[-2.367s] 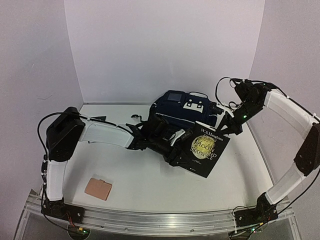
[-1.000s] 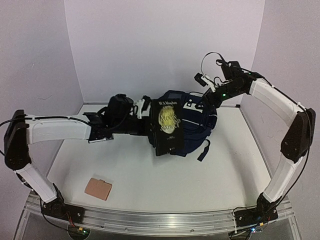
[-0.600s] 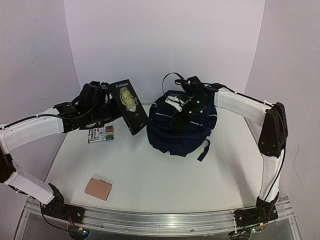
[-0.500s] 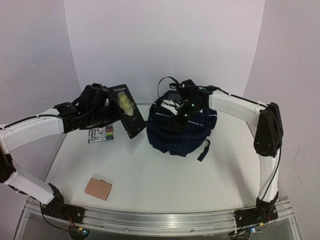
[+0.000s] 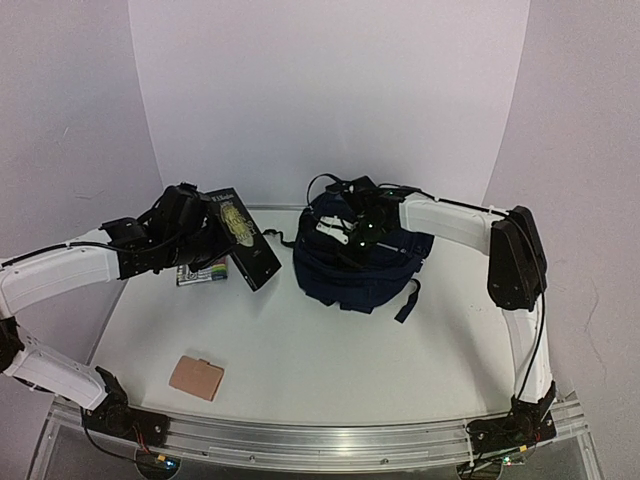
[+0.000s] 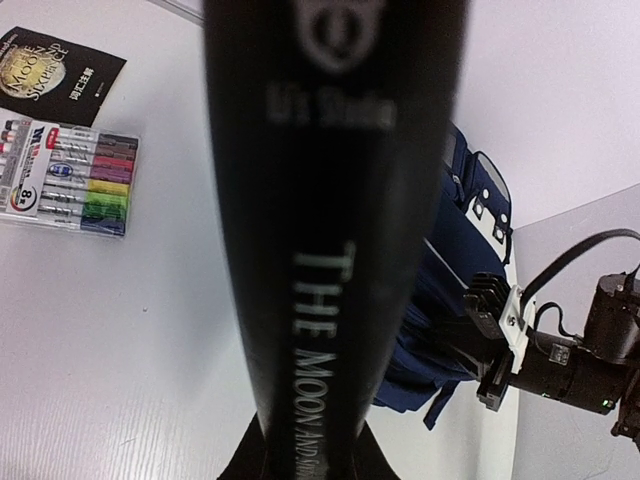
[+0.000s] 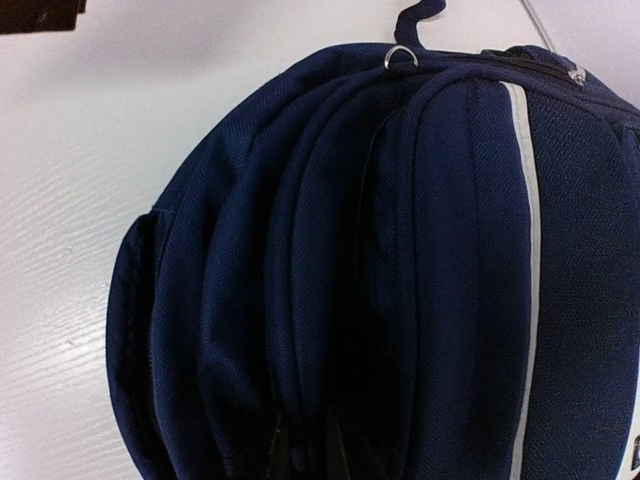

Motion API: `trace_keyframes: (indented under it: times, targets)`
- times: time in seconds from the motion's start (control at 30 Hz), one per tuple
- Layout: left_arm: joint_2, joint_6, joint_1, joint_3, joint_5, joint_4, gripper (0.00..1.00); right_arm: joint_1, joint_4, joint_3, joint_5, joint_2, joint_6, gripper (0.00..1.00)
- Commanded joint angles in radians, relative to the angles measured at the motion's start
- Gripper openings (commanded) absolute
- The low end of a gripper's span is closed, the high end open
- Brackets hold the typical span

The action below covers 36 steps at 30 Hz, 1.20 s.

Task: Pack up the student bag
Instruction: Place the book in the student bag.

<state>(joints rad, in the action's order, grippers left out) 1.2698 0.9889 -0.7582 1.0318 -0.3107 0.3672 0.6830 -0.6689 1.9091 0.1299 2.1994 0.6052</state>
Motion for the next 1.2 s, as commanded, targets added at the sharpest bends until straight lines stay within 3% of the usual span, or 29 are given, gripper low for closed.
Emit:
trace_keyframes:
  times: [0.0,0.3,0.6,0.8,1.0,1.17]
  targets:
    - [-0.066,0.042,-0.001,-0.006,-0.018,-0.131,0.0,0.005,0.021,0.059,-0.005,-0.034,-0.055,0.0]
    - [-0.067,0.037,-0.001,-0.069,0.141,-0.308,0.0,0.014,0.011,0.328,0.146,-0.049,-0.278,0.0]
    - [0.113,0.138,-0.001,-0.107,0.377,-0.751,0.0,0.011,0.034,0.545,0.203,-0.017,-0.422,0.0]
    - [0.282,0.277,0.015,-0.088,0.396,-0.947,0.0,0.009,0.081,0.555,0.176,-0.041,-0.465,0.0]
    - [0.443,0.439,0.031,-0.094,0.461,-1.265,0.0,0.005,0.105,0.529,0.129,-0.026,-0.47,0.0]
    - [0.386,0.488,0.032,-0.143,0.436,-1.223,0.0,-0.005,0.116,0.491,0.115,-0.052,-0.471,0.0]
